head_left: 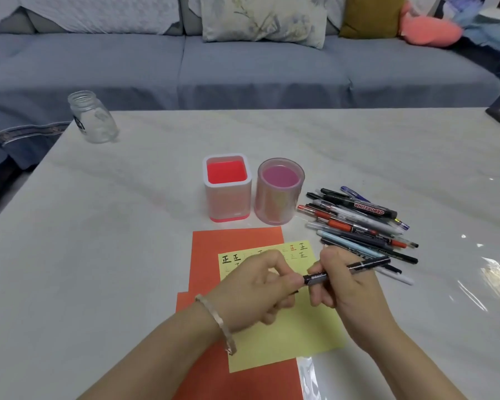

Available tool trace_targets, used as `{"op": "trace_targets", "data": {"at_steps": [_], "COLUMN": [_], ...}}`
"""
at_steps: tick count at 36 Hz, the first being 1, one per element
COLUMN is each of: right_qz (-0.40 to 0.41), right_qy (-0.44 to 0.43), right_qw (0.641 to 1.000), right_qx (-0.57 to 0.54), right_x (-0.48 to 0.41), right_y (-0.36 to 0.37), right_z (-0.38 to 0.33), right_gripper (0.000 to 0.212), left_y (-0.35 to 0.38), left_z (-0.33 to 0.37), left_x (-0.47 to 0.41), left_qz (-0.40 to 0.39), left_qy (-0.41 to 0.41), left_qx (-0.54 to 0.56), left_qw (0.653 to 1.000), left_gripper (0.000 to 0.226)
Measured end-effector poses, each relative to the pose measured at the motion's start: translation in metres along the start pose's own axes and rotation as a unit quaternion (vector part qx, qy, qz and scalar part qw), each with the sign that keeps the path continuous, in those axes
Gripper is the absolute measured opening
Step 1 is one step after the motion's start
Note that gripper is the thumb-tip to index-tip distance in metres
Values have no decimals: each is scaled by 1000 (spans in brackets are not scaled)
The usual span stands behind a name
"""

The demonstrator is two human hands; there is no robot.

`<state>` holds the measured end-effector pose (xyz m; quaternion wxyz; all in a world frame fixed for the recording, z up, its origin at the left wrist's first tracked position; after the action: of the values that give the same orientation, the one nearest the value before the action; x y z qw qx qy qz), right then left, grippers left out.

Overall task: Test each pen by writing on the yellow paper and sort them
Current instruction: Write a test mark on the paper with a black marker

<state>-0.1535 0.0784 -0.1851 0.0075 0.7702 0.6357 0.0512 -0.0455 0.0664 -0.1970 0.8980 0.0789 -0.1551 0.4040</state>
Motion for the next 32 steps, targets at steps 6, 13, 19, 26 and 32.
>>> {"op": "trace_targets", "data": {"at_steps": [6, 13, 19, 26, 32], "right_qz": [-110, -7, 45, 47, 49], "right_qy": [62, -18, -5, -9, -50], "right_qw": [992, 882, 784, 766, 769], "right_qx": [30, 471, 619, 641, 636], "right_x": [-9, -44, -54, -54, -50], "right_y": [6, -61, -99, -94, -87], "right_z": [19, 31, 41, 45, 33], "right_gripper": [19, 26, 24, 15, 13], "left_y": [14, -72, -130, -173, -154], "left_z": [-19, -2, -10, -42, -31], "left_x": [-9, 10, 33, 22, 19], "left_qz": [-35, 333, 405, 372, 389], "left_qy": [-105, 80, 85, -1, 61], "left_qx": [100, -204, -441, -554, -521], "left_qw": [989, 917, 796, 745, 758], "left_gripper": [23, 14, 11, 11, 23]}}
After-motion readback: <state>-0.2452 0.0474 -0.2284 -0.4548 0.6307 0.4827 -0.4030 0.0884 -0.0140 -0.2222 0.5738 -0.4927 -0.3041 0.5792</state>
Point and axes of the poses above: each hand's wrist, its own x-axis away from the middle knuckle, its own y-axis out of the palm, z = x × y, the point moved 9 cm from there along -x, towards the middle knuckle, and after that the axes turned 3 degrees about -x, right-handed, at the moved point
